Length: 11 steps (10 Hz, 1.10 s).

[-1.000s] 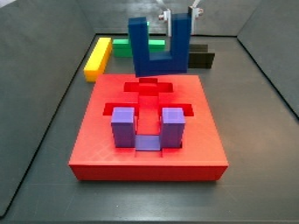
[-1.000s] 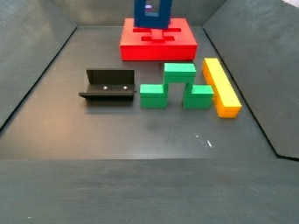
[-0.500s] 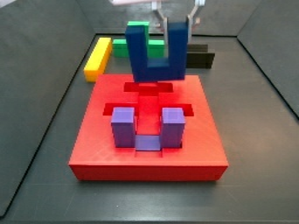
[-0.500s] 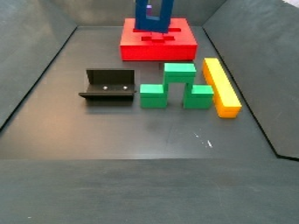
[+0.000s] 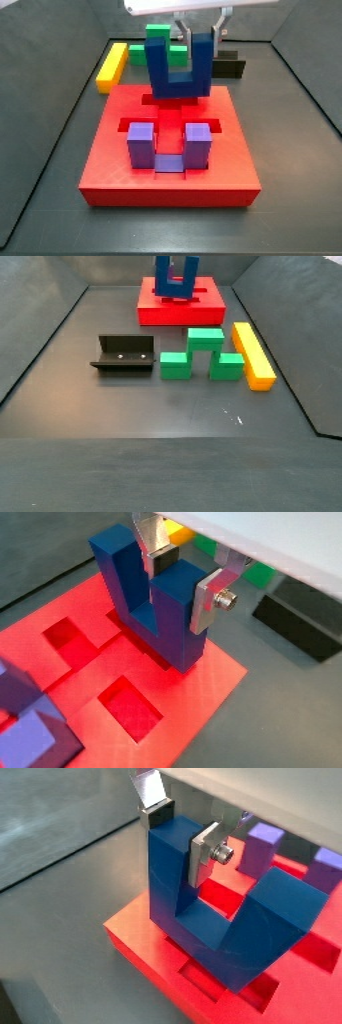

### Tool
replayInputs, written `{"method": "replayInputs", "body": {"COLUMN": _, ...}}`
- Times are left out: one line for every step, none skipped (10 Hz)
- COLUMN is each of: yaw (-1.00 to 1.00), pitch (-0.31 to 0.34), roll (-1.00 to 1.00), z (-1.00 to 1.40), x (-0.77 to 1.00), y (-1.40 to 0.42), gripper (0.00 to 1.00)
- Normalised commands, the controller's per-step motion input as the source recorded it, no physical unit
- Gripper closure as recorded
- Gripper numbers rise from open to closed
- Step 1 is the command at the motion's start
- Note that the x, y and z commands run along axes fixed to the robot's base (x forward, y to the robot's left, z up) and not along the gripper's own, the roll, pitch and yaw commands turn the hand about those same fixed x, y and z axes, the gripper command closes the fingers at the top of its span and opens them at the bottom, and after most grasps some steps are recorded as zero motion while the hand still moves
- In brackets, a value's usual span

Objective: Pick up the blue object. Move up. Place the blue object on the fixture. Regrasp the blue object. Move to above the board. Insert the blue object.
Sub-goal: Insert the blue object.

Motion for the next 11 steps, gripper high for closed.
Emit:
{"method": "replayInputs", "body": {"yaw": 0.56, "pitch": -0.157, "roll": -0.09, "z": 0.11, "x": -0.17, "y": 0.0, "gripper": 1.0}}
{"method": "replayInputs", "body": {"yaw": 0.22, "pitch": -0.144, "roll": 0.01, "z": 0.0, "x": -0.37, "y": 0.0, "gripper": 1.0}}
{"method": "replayInputs", "body": {"yaw": 0.01, "pitch": -0.114, "roll": 0.08, "z": -0.1, "x": -0.35, "y": 0.0, "gripper": 1.0}}
{"method": "replayInputs", "body": {"yaw": -0.13, "pitch": -0.046, "roll": 0.17, "z": -0.14, "x": -0.25, "y": 0.0, "gripper": 1.0}}
{"method": "replayInputs", "body": {"yaw": -0.23, "pitch": -0.007, "roll": 0.21, "z": -0.07, "x": -0.08, "y": 0.0, "gripper": 1.0}}
{"method": "replayInputs", "body": {"yaw": -0.24, "pitch": 0.0, "roll": 0.19, "z": -0.02, "x": 0.0, "y": -0.01, "gripper": 1.0}}
{"method": "replayInputs", "body": {"yaw": -0.21, "pitch": 0.0, "roll": 0.16, "z": 0.0, "x": 0.0, "y": -0.07, "gripper": 1.0}}
{"method": "replayInputs", "body": {"yaw": -0.17, "pitch": 0.003, "roll": 0.15, "z": 0.0, "x": 0.0, "y": -0.07, "gripper": 1.0}}
{"method": "replayInputs", "body": {"yaw": -0.11, "pitch": 0.0, "roll": 0.1, "z": 0.0, "x": 0.0, "y": -0.11, "gripper": 1.0}}
{"method": "replayInputs", "body": {"yaw": -0.06, "pitch": 0.0, "roll": 0.07, "z": -0.1, "x": 0.05, "y": -0.16, "gripper": 1.0}}
{"method": "replayInputs", "body": {"yaw": -0.01, "pitch": 0.0, "roll": 0.06, "z": -0.17, "x": 0.07, "y": -0.11, "gripper": 1.0}}
